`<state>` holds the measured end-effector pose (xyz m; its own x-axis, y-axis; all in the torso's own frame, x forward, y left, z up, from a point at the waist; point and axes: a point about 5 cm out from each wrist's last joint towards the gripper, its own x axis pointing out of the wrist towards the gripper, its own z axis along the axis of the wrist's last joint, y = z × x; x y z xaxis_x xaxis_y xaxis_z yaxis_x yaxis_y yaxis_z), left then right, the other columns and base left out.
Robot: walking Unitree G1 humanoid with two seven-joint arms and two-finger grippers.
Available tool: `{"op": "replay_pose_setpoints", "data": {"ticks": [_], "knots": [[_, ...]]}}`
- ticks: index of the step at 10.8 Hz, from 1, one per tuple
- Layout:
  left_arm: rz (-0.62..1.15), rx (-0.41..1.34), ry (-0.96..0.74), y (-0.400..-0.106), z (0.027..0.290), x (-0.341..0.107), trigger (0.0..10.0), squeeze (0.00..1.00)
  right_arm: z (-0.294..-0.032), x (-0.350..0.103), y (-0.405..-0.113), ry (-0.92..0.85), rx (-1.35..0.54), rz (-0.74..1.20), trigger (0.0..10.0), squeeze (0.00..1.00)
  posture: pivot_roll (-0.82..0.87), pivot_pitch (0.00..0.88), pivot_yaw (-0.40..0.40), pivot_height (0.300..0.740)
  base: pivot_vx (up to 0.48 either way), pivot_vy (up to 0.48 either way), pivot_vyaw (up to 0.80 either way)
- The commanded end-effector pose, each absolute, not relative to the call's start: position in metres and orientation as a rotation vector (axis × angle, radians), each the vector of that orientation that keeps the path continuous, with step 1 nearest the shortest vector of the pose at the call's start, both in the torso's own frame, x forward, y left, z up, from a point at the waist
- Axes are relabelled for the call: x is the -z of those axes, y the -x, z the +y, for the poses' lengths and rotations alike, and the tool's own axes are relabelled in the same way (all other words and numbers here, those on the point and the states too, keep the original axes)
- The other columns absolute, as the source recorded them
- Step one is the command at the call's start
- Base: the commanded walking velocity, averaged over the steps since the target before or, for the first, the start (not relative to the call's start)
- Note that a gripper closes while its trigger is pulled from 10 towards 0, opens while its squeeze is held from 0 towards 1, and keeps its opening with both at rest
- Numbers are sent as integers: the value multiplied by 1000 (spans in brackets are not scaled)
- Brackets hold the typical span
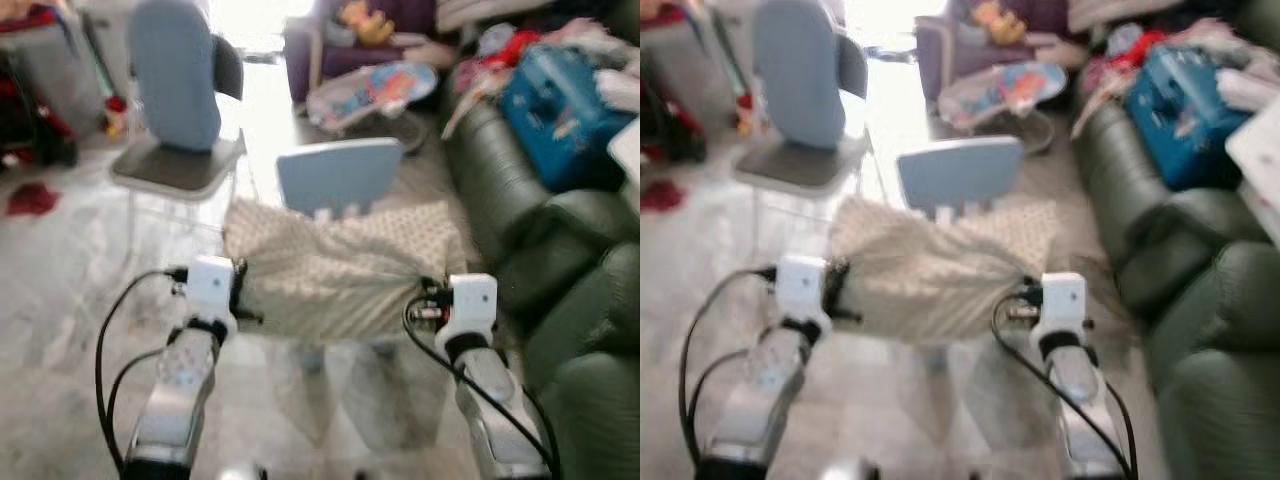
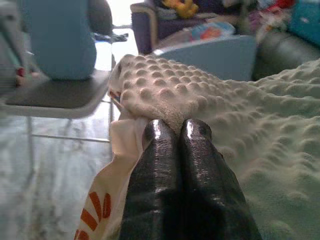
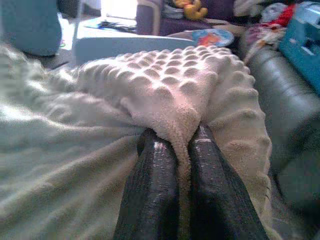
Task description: Move the pillow to the sofa
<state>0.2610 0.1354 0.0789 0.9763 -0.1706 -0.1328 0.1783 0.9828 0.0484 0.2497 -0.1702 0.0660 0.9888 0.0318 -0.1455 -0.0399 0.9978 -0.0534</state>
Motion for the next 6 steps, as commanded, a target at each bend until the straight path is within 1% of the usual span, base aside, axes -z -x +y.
{"op": "replay_pose_setpoints", "data": {"ticks": [1, 2, 5, 6], "knots": [[129, 213, -47, -260, 126, -79, 10000, 0, -177, -70, -250, 68, -15, 129, 10000, 0, -27, 8, -48, 740, 0, 472, 0], [124, 217, -48, -260, 126, -80, 10000, 0, -177, -70, -250, 65, -16, 130, 10000, 0, -28, 9, -48, 740, 0, 472, 0], [102, 244, -58, -259, 122, -82, 10000, 0, -175, -67, -251, 57, -16, 150, 10000, 0, -24, 7, -50, 740, 0, 0, 0], [110, 233, -47, -259, 123, -81, 10000, 0, -176, -67, -252, 57, -16, 151, 10000, 0, -23, 8, -51, 740, 0, 0, -800]]}}
